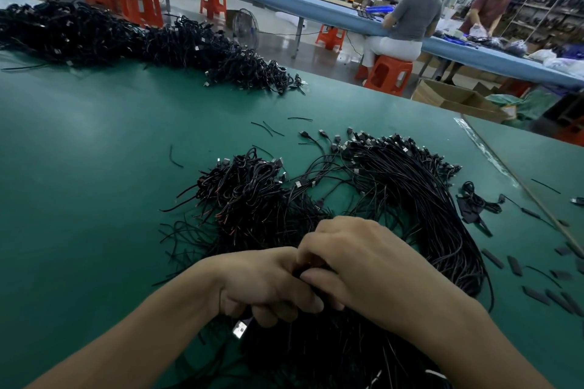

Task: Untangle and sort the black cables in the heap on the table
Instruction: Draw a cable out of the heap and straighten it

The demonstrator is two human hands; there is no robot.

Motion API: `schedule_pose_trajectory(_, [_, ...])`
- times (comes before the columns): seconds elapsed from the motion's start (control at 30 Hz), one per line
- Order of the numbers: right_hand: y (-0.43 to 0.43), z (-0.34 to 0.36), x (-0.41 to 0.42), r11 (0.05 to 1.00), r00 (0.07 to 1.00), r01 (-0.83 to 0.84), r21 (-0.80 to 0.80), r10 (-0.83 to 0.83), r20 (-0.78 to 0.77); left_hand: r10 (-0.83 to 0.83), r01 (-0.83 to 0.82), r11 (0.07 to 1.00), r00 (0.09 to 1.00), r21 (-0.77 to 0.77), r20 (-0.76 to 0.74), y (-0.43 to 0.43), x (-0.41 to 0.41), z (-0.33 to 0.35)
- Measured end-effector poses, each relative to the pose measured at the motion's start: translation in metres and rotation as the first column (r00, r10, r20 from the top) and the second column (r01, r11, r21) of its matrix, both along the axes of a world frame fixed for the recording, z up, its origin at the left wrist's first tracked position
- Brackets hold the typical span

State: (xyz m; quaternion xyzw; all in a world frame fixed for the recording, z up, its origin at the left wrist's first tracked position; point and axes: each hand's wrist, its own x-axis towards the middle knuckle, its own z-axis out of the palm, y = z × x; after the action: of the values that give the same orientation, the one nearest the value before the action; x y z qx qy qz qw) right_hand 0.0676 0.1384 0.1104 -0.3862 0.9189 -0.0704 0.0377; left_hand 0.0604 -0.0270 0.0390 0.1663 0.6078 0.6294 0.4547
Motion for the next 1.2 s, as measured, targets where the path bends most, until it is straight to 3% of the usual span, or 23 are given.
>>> schedule_pose_trajectory(0.23, [-0.004, -0.008, 0.002, 0.997, 0.993, 0.075, 0.016, -0.073, -0.088, 0.126, -0.127, 0.991, 0.992, -0.042, -0.024, 0.004, -0.002, -0.002])
schedule_pose_trajectory(0.37, [-0.007, -0.014, 0.000, 0.995, 0.982, 0.087, 0.043, -0.078, -0.172, 0.233, -0.233, 0.972, 0.972, 0.029, 0.020, 0.006, -0.003, -0.004])
schedule_pose_trajectory(0.5, [-0.001, -0.025, -0.009, 0.970, 0.963, 0.187, -0.155, -0.212, -0.165, 0.392, -0.442, 0.866, 0.890, 0.234, 0.232, 0.011, -0.006, -0.004])
schedule_pose_trajectory(0.6, [-0.002, -0.039, -0.015, 0.866, 0.937, 0.294, -0.406, -0.344, -0.055, 0.513, -0.588, 0.736, 0.808, 0.335, 0.290, 0.016, -0.005, -0.003])
schedule_pose_trajectory(0.7, [-0.006, -0.052, -0.018, 0.637, 0.900, 0.410, -0.653, -0.397, 0.178, 0.711, -0.705, 0.648, 0.696, 0.288, 0.105, 0.023, -0.003, -0.011])
schedule_pose_trajectory(0.83, [-0.007, -0.052, -0.021, 0.352, 0.845, 0.535, -0.768, -0.205, 0.494, 0.767, -0.717, 0.638, 0.564, 0.279, -0.306, 0.021, -0.001, -0.017])
schedule_pose_trajectory(0.97, [-0.003, -0.045, -0.020, 0.380, 0.878, 0.470, -0.797, -0.104, 0.468, 0.711, -0.825, 0.517, 0.267, 0.227, -0.651, 0.011, -0.011, -0.020])
schedule_pose_trajectory(1.0, [-0.005, -0.045, -0.019, 0.397, 0.884, 0.448, -0.801, -0.061, 0.464, 0.710, -0.828, 0.505, 0.237, 0.244, -0.663, 0.009, -0.013, -0.019])
schedule_pose_trajectory(1.07, [-0.011, -0.046, -0.015, 0.412, 0.875, 0.441, -0.797, 0.000, 0.484, 0.763, -0.788, 0.534, 0.293, 0.307, -0.576, 0.007, -0.015, -0.018])
schedule_pose_trajectory(1.2, [-0.015, -0.056, -0.015, 0.413, 0.839, 0.508, -0.756, -0.038, 0.543, 0.840, -0.769, 0.539, 0.458, 0.345, -0.291, 0.007, -0.013, -0.012])
